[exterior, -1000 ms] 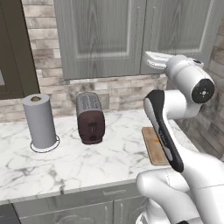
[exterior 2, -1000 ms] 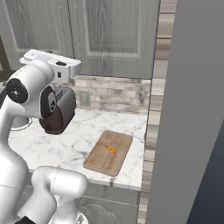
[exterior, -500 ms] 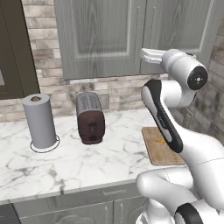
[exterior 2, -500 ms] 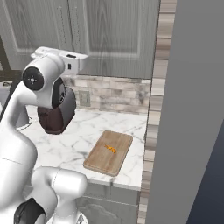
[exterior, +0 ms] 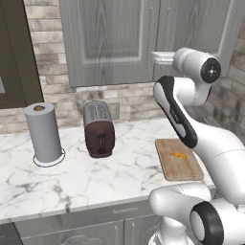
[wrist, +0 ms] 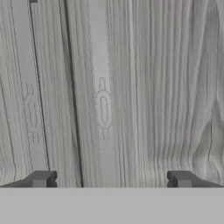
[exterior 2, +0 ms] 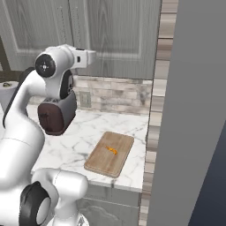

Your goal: Open the cabinet, retrieve the rolling pin, and place it next to the meat on the cutting board to prepare for tenderizing.

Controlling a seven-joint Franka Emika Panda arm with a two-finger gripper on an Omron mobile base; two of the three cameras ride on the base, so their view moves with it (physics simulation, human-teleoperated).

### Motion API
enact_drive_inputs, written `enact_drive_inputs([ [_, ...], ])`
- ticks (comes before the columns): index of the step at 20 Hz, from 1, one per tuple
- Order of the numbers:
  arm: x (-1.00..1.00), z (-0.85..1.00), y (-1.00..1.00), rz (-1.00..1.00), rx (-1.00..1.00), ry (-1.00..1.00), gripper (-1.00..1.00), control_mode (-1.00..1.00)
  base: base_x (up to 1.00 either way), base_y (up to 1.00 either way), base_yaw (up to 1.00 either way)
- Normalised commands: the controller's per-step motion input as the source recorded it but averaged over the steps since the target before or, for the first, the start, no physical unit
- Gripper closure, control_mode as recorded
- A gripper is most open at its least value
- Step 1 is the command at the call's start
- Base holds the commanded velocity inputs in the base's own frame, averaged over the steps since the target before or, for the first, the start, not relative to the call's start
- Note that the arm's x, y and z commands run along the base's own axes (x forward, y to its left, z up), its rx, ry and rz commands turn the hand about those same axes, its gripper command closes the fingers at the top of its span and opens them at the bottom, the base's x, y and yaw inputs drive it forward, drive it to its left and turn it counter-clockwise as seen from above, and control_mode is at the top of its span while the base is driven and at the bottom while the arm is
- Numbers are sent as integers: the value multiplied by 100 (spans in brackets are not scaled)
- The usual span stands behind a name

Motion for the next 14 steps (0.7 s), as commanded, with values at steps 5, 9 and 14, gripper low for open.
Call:
enact_drive_inputs([
  [5,28,-2,0,0,-4,9,-100,-100,0,0,0],
  [9,31,-3,1,0,-1,8,-100,-100,0,0,0],
  [14,33,-8,10,0,0,6,-100,-100,0,0,0],
])
